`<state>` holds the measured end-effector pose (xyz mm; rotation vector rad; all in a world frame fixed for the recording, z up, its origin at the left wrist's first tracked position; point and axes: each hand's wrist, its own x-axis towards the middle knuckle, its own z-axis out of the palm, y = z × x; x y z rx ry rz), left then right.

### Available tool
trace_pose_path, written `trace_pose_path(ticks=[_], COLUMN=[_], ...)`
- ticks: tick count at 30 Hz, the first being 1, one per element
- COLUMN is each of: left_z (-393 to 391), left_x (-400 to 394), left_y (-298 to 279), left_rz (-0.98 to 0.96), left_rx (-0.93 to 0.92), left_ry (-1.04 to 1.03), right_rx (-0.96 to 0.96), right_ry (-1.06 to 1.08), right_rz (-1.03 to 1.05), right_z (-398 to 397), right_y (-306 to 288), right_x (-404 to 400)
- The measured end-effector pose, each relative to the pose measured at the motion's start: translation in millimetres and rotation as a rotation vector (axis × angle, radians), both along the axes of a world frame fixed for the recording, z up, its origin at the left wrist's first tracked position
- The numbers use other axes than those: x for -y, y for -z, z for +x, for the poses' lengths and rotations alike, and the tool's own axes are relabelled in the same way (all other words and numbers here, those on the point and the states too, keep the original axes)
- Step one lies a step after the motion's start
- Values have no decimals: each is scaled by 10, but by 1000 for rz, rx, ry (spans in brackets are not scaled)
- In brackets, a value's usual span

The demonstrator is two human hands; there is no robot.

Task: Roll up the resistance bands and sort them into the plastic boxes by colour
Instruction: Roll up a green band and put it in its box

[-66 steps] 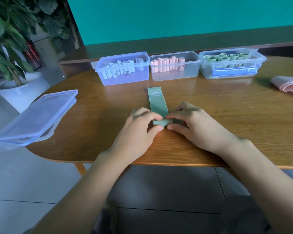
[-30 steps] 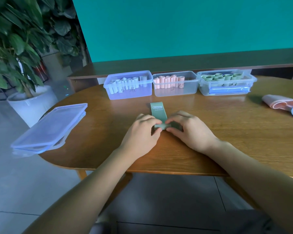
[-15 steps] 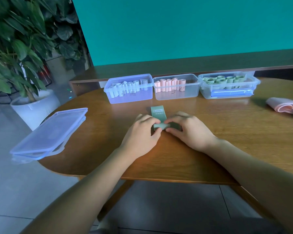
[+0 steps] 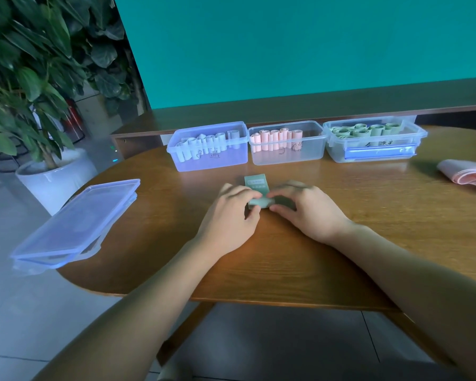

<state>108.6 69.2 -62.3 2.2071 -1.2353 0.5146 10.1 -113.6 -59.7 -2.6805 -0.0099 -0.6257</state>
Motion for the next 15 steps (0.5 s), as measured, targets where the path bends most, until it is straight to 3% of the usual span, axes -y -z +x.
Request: trace_pose_path(ticks=[6, 15], left_z=[43, 144], left_x=[10, 79], left_y=[6, 18], left_rz=[-47, 56], left_rx=[43, -73], left_ry=[1, -63], right_rx=[-38, -49], right_ry=[21, 17], right_rz=[-17, -31], right_z=[40, 138], right_y=[-12, -27], right_x=[19, 48])
